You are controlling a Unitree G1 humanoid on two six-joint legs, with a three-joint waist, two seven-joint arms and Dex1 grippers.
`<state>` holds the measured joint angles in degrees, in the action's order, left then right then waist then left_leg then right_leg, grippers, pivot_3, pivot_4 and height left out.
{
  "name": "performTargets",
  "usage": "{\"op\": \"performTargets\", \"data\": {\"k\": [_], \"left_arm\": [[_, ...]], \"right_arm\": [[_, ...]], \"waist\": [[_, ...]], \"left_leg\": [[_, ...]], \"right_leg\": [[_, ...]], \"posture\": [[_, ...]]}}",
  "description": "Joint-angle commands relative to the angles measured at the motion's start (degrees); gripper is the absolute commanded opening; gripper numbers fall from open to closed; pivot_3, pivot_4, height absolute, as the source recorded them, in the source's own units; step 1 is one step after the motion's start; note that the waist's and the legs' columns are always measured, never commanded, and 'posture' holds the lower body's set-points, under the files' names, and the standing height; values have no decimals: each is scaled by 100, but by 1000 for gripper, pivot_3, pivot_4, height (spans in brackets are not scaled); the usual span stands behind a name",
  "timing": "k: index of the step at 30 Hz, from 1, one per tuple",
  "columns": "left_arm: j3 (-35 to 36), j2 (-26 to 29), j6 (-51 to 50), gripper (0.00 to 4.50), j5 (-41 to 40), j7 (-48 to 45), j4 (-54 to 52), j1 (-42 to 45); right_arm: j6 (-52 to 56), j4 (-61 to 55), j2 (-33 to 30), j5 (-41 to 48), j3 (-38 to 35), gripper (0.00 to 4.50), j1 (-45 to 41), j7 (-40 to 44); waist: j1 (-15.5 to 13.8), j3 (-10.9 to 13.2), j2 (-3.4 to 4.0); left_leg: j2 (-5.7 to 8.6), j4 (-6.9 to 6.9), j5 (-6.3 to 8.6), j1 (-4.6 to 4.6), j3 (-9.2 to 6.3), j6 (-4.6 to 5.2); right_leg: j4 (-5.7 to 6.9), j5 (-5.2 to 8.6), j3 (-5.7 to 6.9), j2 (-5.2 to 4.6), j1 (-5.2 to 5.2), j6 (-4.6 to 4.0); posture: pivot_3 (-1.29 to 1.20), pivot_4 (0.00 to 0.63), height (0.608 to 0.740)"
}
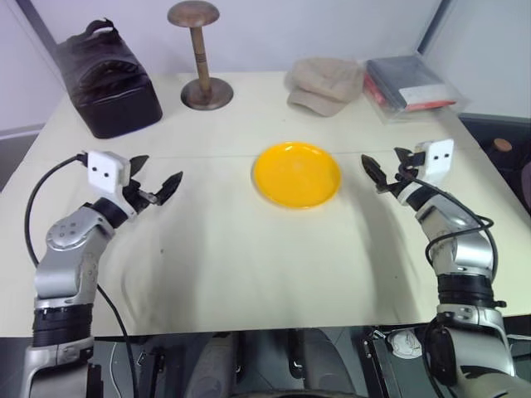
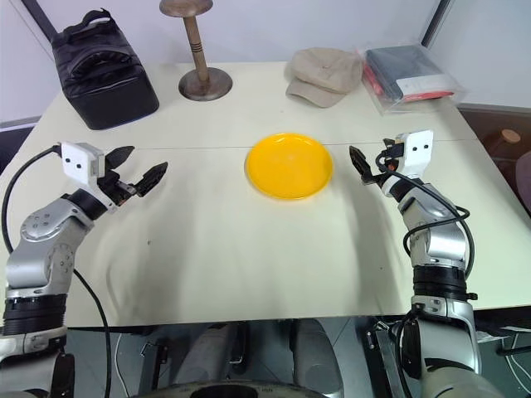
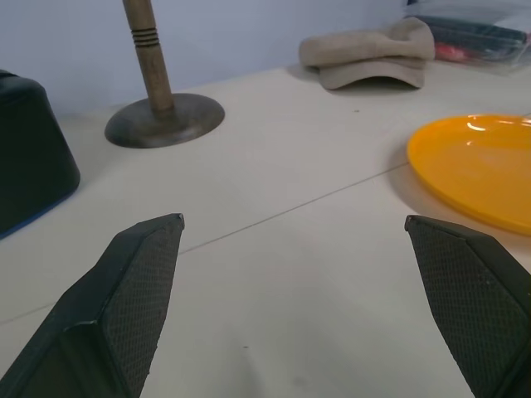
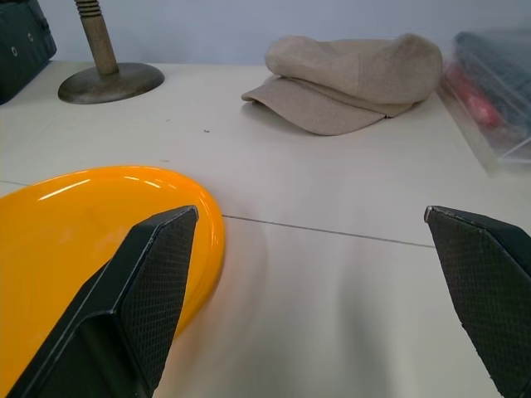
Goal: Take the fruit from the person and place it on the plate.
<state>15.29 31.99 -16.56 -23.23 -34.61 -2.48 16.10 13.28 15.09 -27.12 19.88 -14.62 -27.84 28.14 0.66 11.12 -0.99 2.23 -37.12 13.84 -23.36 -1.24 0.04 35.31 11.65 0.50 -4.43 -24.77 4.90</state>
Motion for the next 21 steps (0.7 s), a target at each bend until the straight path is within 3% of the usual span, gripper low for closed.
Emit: {"op": "performTargets", "data": {"k": [1, 21], "left_arm": [[88, 0, 36, 4500, -111, -25, -148, 71], [161, -22, 35, 4500, -74, 124, -157, -24]], "right_arm": [[-88, -156, -3, 24, -64, 4480, -71, -5], [-122, -90, -2, 0, -63, 4480, -93, -14]], "waist": [[0, 0, 0], [0, 0, 0]], "left_leg": [[0, 0, 0, 0, 0, 0], [0, 0, 0, 0, 0, 0]], "right_leg": [[0, 0, 0, 0, 0, 0], [0, 0, 0, 0, 0, 0]], "posture": [[0, 150, 740], [0, 150, 740]]}}
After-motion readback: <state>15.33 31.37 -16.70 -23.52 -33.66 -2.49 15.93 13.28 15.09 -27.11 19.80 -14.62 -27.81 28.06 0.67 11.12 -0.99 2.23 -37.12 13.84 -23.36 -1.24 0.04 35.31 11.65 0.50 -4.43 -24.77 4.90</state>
